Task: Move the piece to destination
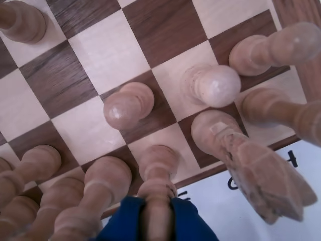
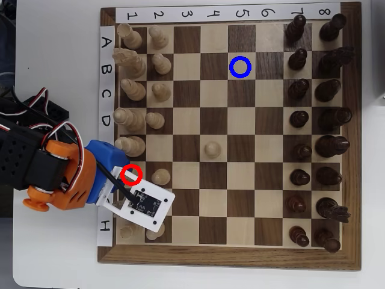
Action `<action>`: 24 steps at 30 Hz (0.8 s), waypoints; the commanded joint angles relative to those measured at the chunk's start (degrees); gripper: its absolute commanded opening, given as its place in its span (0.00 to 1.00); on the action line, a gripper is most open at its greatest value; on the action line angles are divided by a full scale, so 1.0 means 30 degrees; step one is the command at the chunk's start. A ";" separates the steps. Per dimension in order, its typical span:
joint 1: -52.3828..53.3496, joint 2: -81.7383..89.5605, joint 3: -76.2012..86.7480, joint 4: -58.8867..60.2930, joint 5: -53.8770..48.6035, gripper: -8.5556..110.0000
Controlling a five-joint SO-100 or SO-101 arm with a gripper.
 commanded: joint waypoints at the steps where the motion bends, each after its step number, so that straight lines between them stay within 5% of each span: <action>1: 0.0029 0.0322 -0.3896 0.0937 0.0498 0.07; 24: 0.0117 0.0117 -0.8936 0.3545 -0.0176 0.07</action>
